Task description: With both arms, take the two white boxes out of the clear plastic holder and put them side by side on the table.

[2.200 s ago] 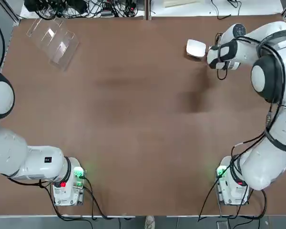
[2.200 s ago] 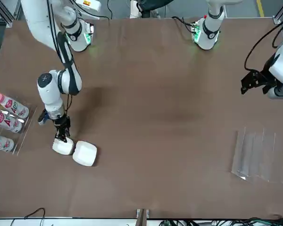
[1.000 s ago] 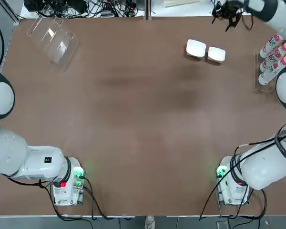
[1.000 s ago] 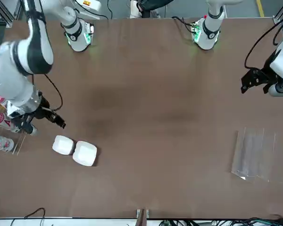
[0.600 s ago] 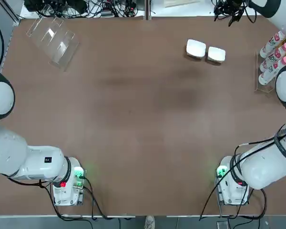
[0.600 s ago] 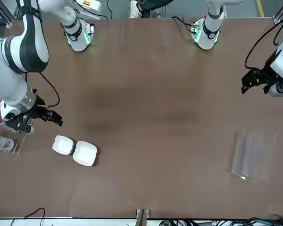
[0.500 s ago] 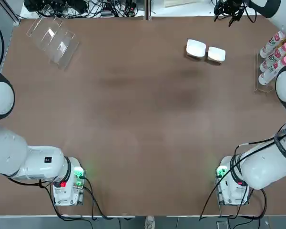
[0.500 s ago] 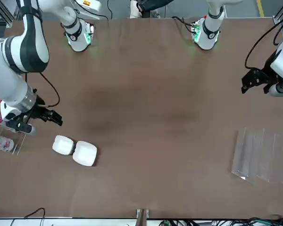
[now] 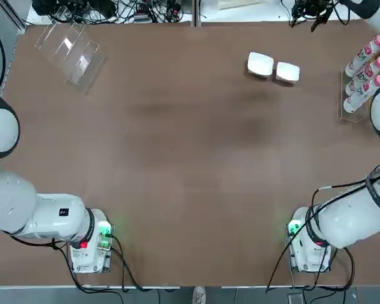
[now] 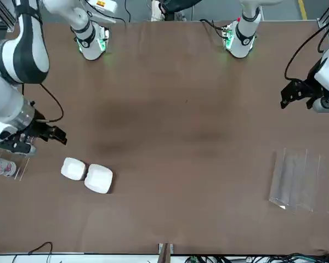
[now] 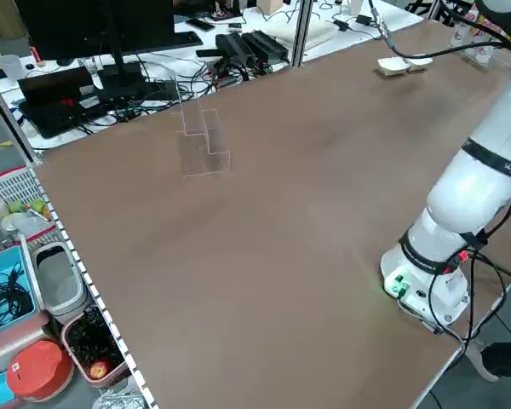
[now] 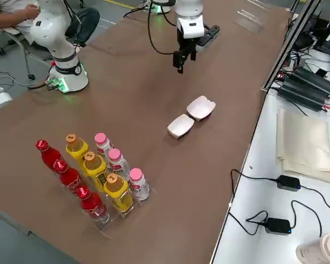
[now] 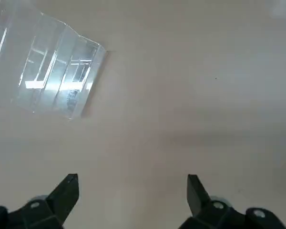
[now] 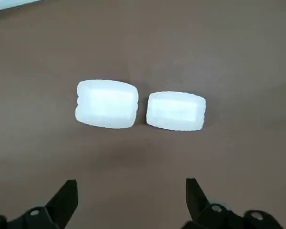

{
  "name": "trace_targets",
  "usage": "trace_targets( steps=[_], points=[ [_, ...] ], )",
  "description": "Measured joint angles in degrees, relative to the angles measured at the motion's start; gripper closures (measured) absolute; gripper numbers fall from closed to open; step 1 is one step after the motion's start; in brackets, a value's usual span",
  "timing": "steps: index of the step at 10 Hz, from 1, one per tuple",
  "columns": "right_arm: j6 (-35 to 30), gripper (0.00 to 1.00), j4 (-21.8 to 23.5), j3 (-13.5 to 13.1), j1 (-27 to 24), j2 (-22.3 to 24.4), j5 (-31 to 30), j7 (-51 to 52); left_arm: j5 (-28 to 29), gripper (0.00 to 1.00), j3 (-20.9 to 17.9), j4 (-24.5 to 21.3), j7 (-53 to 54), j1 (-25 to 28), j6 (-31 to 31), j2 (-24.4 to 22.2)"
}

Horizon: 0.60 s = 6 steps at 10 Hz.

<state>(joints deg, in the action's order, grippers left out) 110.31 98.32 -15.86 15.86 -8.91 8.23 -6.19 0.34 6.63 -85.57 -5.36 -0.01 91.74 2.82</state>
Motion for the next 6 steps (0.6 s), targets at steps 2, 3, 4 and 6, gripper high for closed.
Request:
trace_targets(
  steps=[2,3,4,6],
  points=[
    [-6.2,0.0,-4.9,6.6,-9.4,0.6,-1.6,4.4,0.0,0.0,0.0,0.0,0.0,0.0,0.0,0.0],
    [-8.7,0.0,-7.4,6.9,-10.4,1.0,-1.7,5.9,0.0,0.0,0.0,0.0,0.0,0.0,0.0,0.0],
    [-10.6,0.0,-9.6,6.8,-10.6,1.2,-1.9,6.5,0.0,0.0,0.0,0.0,0.0,0.0,0.0,0.0],
    [-13.4,0.0,-13.3,6.6,-10.8,1.3,-2.1,6.6,0.0,0.0,0.0,0.0,0.0,0.0,0.0,0.0]
  ],
)
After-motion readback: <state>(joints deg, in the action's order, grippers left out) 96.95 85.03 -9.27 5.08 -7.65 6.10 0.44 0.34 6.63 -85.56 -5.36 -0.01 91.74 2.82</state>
